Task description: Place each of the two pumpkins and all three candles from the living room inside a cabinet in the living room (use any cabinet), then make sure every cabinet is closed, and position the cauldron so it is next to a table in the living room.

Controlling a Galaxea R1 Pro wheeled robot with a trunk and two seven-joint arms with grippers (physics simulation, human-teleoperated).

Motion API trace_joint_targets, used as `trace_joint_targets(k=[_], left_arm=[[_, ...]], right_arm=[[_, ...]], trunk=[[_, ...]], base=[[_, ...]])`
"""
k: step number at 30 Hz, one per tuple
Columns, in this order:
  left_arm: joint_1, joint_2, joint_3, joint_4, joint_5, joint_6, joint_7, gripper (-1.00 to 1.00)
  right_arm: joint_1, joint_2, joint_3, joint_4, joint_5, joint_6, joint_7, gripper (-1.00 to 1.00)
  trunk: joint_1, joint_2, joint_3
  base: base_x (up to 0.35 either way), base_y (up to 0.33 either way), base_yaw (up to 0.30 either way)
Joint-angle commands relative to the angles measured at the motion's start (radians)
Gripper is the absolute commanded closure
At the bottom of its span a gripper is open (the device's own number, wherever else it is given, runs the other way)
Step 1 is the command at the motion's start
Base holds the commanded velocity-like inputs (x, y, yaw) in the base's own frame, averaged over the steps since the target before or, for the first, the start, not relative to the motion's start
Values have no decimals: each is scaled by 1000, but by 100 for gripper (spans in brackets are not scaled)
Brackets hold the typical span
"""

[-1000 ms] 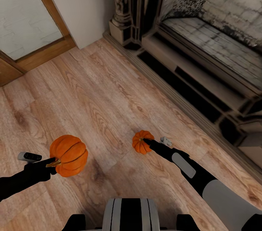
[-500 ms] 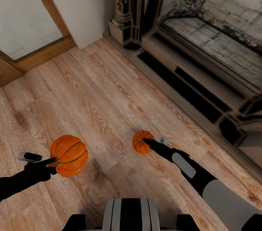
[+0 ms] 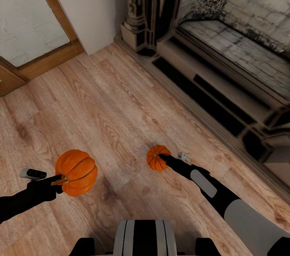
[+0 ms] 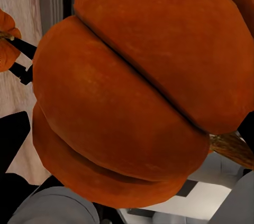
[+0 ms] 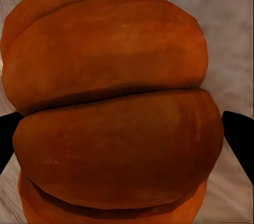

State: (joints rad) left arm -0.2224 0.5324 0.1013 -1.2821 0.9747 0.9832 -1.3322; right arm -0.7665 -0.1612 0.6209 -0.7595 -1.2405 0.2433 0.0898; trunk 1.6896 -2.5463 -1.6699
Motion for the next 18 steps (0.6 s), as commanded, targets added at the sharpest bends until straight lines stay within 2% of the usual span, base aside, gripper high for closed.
trace_joint_targets(k=[1, 18], left_arm=[[0, 0, 0, 0, 2, 8, 1, 100], [0, 0, 0, 4, 2, 6, 3, 100]], right_arm=[[-1, -1, 3, 2, 3, 1, -3, 100], [-1, -2, 3, -3, 7, 1, 10, 100]], trunk=[[0, 0, 3], [-8, 4, 69]], base=[[0, 0, 0], [0, 0, 0]])
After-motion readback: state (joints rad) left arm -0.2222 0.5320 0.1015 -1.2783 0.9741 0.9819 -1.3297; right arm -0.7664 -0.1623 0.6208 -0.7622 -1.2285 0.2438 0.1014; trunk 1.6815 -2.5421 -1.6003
